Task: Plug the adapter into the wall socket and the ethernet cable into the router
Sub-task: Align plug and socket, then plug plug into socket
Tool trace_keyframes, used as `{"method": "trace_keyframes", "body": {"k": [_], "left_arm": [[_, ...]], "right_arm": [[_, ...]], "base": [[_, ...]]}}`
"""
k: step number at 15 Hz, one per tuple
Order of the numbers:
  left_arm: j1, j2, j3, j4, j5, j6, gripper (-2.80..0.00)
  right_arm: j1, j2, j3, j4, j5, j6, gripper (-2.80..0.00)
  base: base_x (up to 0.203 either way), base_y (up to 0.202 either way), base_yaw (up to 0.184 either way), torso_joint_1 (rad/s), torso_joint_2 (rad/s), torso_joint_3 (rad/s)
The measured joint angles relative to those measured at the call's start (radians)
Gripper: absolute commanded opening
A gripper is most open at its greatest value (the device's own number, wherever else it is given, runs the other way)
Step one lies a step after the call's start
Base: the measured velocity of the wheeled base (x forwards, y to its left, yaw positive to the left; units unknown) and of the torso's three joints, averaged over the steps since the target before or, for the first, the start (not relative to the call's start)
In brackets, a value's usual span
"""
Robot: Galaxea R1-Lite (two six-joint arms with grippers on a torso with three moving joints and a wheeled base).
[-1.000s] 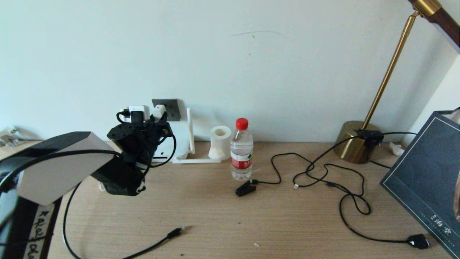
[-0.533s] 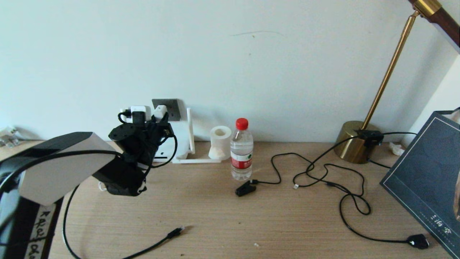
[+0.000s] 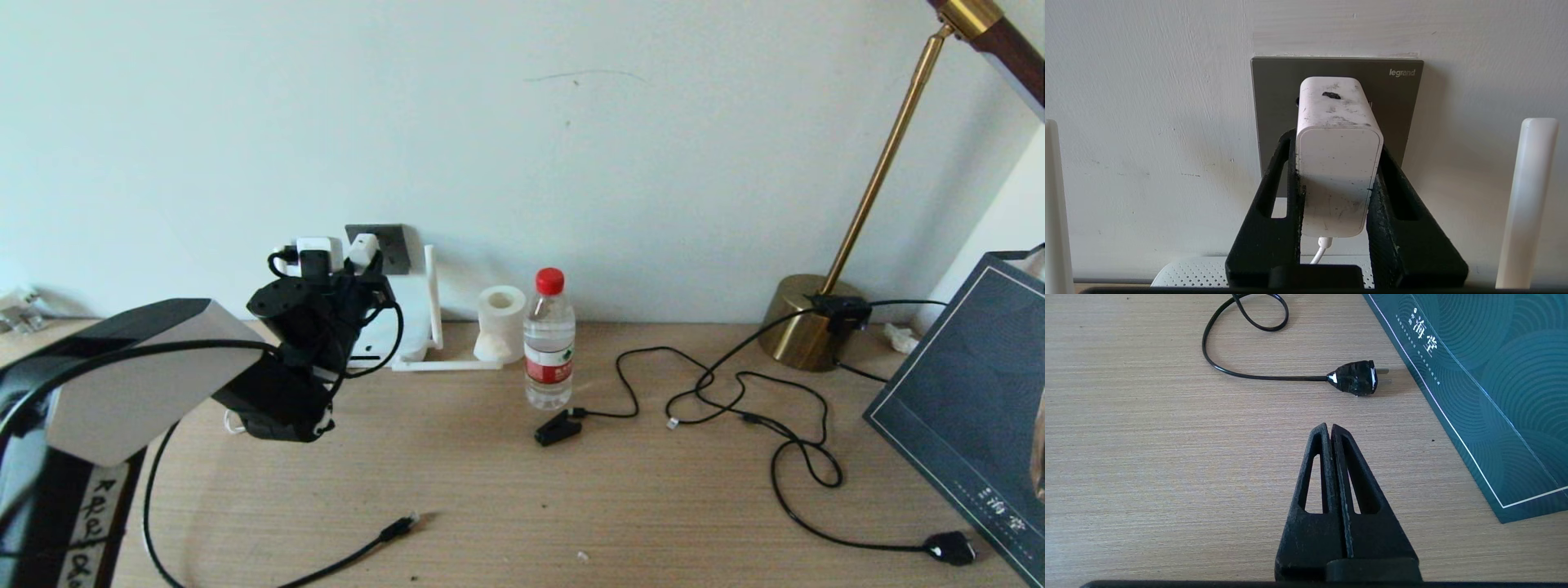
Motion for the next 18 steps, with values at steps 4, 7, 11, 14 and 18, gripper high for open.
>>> {"method": "trace_keyframes", "body": {"k": [4, 7, 11, 14, 18], "left_arm": [[0.003, 0.0, 0.0, 0.0, 0.0, 0.0, -2.8], [0.005, 0.0, 0.0, 0.0, 0.0, 0.0, -2.8], [0.005, 0.003, 0.002, 0.0, 0.0, 0.0, -2.8], [0.003, 0.008, 0.003, 0.0, 0.0, 0.0, -2.8], [0.003, 0.012, 0.006, 0.001, 0.0, 0.0, -2.8]], "right_arm": [[0.0, 0.0, 0.0, 0.0, 0.0, 0.001, -2.8], [0.0, 0.0, 0.0, 0.0, 0.0, 0.0, -2.8], [0.0, 0.0, 0.0, 0.0, 0.0, 0.0, -2.8], [0.0, 0.0, 0.0, 0.0, 0.0, 0.0, -2.8], [0.0, 0.0, 0.0, 0.0, 0.0, 0.0, -2.8]], "base": [[0.0, 0.0, 0.0, 0.0, 0.0, 0.0], [0.0, 0.0, 0.0, 0.0, 0.0, 0.0], [0.0, 0.0, 0.0, 0.0, 0.0, 0.0], [0.0, 0.0, 0.0, 0.0, 0.0, 0.0], [0.0, 0.0, 0.0, 0.0, 0.0, 0.0]]}}
